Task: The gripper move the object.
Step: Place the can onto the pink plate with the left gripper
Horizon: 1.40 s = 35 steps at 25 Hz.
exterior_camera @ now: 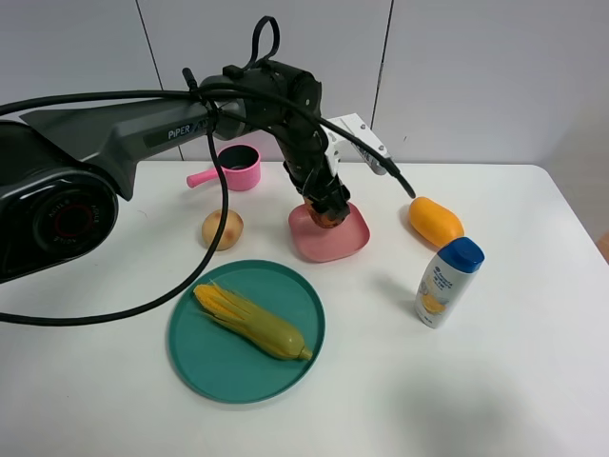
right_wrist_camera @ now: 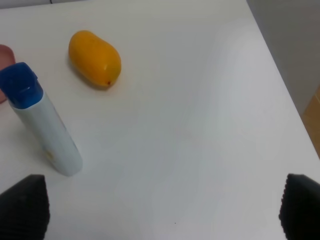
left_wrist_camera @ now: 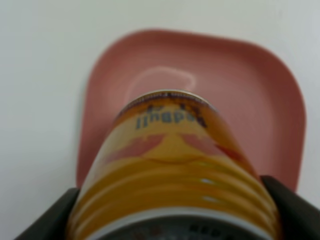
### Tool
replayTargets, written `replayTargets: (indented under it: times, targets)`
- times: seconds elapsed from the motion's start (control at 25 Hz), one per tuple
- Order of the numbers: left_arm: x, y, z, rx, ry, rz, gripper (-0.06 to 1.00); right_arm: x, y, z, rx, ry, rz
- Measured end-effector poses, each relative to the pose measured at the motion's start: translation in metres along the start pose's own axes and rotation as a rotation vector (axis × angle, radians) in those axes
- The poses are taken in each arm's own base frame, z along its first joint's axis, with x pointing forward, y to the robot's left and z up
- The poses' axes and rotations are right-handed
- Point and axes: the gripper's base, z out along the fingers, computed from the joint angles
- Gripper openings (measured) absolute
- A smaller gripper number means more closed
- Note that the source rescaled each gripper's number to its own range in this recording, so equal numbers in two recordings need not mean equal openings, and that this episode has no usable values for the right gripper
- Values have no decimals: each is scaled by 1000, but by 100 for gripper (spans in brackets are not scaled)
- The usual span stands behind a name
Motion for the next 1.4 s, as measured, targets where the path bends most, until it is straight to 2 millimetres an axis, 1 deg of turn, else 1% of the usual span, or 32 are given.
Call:
replayTargets:
  times: [0.2, 0.48, 1.04, 1.08, 1.12, 1.24, 1.28, 1.4]
  targets:
    - [0, 0, 5, -9, -11, 5, 4, 0, 0, 0, 0, 0, 0]
    - [12, -4, 36, 8, 56, 26, 4, 0, 0, 0, 0, 0, 0]
    - [11, -4, 39, 5, 44, 26, 4, 0, 0, 0, 0, 0, 0]
    - [11, -4, 39, 5, 44, 26, 10, 0, 0, 0, 0, 0, 0]
    - [11, -4, 40, 6, 45, 27, 18, 0, 0, 0, 0, 0, 0]
    - [12, -5, 42, 7, 49, 29, 59, 0, 0, 0, 0, 0, 0]
    - [12, -5, 41, 6, 48, 29, 63, 0, 0, 0, 0, 0, 0]
    - [9, -6, 34, 5, 43, 34, 66, 0, 0, 0, 0, 0, 0]
